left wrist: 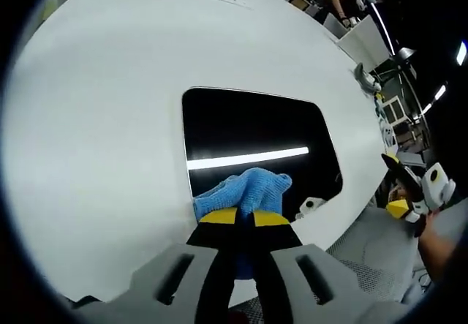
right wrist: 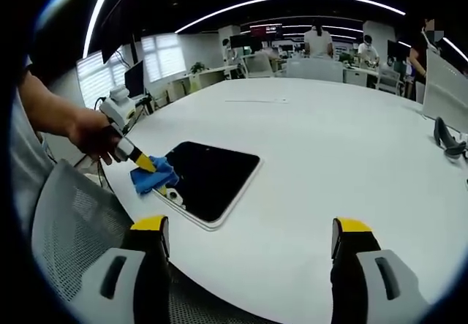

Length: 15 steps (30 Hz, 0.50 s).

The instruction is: Wipe the mirror surface with the cleaning cloth until all visible marks leave the cleaned area.

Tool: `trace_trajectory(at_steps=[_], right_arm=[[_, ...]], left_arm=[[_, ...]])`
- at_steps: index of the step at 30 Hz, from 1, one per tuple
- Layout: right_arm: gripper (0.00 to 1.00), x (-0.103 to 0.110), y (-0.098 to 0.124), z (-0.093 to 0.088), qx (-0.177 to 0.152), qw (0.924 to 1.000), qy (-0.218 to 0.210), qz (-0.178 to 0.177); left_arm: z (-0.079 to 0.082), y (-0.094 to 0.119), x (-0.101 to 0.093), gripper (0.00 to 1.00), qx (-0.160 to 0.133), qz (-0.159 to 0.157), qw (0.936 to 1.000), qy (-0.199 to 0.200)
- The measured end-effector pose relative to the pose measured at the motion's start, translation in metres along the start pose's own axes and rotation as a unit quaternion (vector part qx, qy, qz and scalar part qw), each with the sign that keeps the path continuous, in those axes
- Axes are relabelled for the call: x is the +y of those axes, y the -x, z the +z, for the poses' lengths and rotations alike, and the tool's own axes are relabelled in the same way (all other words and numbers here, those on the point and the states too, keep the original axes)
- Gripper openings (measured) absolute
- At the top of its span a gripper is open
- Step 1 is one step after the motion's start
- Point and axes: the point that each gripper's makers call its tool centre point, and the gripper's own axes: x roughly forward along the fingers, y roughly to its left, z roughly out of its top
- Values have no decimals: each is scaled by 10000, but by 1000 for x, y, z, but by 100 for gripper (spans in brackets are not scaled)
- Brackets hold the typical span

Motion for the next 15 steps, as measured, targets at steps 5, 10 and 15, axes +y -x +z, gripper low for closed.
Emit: trace_trajectory(at_steps=[5,10,15], right_arm=[[92,1,1,2,-49,10000,-22,15],[94,4,0,2,-59,9999,-92,94],[98,9,-1,3,-71,9997,-129,217]], left_arm=[[12,-4,3,4,-17,-3,10000,22],[22,-8,7,4,-73,-16,9999,99],[37,-12,12,4,-105,23,9999,83]])
